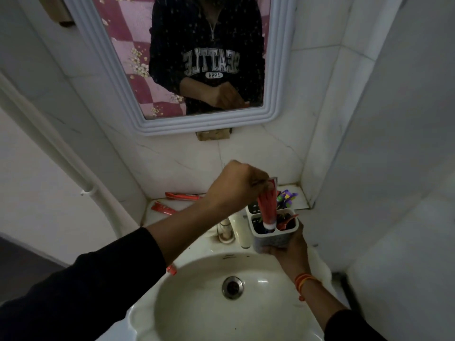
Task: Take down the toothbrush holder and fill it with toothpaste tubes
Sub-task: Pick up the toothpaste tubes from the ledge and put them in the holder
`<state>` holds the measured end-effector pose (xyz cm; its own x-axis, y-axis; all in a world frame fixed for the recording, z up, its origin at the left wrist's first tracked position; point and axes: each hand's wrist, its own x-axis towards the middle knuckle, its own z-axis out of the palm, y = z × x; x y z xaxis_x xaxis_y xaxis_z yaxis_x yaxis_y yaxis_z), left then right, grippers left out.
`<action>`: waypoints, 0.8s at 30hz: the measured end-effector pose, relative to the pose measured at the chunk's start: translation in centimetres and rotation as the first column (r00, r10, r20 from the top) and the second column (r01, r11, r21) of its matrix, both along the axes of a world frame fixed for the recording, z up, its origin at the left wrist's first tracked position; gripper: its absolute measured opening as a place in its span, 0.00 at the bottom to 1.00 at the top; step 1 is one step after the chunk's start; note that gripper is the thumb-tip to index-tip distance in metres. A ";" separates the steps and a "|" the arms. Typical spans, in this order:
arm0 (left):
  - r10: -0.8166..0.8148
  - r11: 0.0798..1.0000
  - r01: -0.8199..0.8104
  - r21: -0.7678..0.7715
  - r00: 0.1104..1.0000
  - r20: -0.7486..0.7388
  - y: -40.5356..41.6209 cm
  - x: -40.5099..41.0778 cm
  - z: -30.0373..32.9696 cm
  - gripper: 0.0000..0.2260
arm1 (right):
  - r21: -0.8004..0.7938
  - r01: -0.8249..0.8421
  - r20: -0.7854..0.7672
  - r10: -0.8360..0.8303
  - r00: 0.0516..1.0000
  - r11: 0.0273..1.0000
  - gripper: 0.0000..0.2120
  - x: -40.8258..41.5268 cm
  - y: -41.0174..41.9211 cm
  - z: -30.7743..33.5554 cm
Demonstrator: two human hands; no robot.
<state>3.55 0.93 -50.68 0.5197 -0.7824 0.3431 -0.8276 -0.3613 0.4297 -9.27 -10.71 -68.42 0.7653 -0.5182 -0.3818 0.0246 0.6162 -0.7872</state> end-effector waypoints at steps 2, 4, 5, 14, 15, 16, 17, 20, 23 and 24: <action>-0.006 0.999 0.007 0.038 0.999 -0.039 -0.2 -0.3 -1.0 0.09 | 0.007 -0.020 -0.001 0.020 1.000 1.000 0.16 -0.3 -0.1 -0.1; -0.012 0.990 0.023 0.136 0.997 -0.077 -0.3 -0.4 -1.6 0.08 | -0.035 -0.015 -0.004 0.015 1.000 0.999 0.11 -0.5 -0.3 -0.3; -0.018 0.979 0.033 0.203 0.997 -0.075 -0.2 -0.5 -1.9 0.08 | -0.042 0.007 -0.003 -0.007 1.000 0.999 0.09 -0.5 -0.1 -0.4; 0.013 0.908 0.075 0.412 0.979 -0.205 0.9 -0.1 -2.0 0.09 | 0.069 0.008 0.034 -0.011 0.999 0.998 0.15 0.2 0.4 -0.5; 0.040 0.925 0.060 0.374 0.967 -0.253 1.3 0.5 -1.9 0.09 | 0.074 0.008 0.033 -0.011 0.999 0.997 0.15 0.2 0.3 -0.7; 0.070 0.940 0.030 0.341 0.959 -0.276 1.9 1.2 -1.8 0.09 | 0.068 0.000 0.037 -0.003 0.999 0.998 0.14 0.2 0.3 -0.7; 0.106 0.950 -0.015 0.313 0.956 -0.274 2.6 2.0 -2.0 0.09 | 0.064 -0.008 0.047 0.005 0.999 0.998 0.14 0.3 0.2 -1.0; 0.283 0.933 -0.219 0.286 0.937 -0.206 5.9 4.6 -4.0 0.08 | -0.018 -0.044 0.105 0.045 0.993 0.999 0.15 0.3 0.1 -2.0; 0.426 0.794 -0.297 0.531 0.894 -0.137 10.1 6.8 -7.7 0.09 | -0.279 -0.049 0.082 0.074 0.994 0.959 0.34 0.2 0.1 -3.2; 0.457 0.710 -0.289 0.642 0.883 -0.109 11.3 7.1 -8.9 0.10 | -0.373 -0.056 0.066 0.087 0.994 0.926 0.39 0.2 0.2 -3.4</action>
<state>10.66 12.26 -59.63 0.8118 -0.5016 -0.2989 -0.4665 -0.8650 0.1846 -9.08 -10.48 -71.79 0.8255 -0.5536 -0.1096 0.0635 0.2842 -0.9567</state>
